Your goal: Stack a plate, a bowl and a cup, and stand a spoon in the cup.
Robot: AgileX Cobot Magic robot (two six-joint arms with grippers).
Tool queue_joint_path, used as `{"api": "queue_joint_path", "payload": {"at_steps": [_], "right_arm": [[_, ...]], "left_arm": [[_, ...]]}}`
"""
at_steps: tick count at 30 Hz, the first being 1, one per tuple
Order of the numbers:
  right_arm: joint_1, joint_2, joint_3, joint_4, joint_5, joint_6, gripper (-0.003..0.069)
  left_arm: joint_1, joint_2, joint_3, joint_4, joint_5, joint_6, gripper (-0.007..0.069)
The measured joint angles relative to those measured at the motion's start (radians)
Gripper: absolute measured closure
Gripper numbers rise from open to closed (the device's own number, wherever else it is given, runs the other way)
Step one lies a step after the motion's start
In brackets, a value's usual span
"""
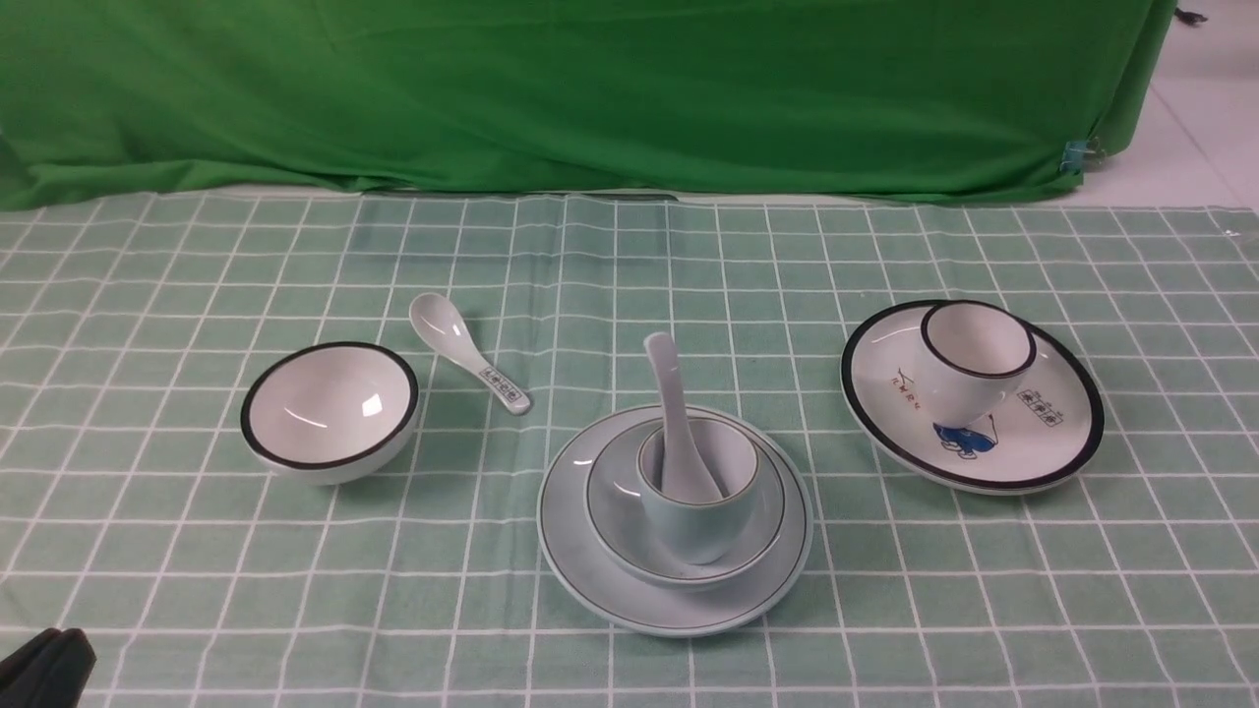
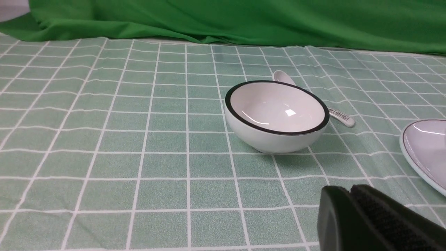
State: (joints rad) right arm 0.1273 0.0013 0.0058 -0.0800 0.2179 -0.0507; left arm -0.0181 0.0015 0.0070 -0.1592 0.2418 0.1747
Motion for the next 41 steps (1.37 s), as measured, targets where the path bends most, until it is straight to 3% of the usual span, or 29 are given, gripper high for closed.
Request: {"api": "queue_joint_path", "payload": {"at_steps": [41], "right_arm": [[0.0,0.0,0.0,0.0,0.0,-0.004,0.0424]], "left_arm": [[0.0,0.0,0.0,0.0,-0.004,0.0,0.0608]]}}
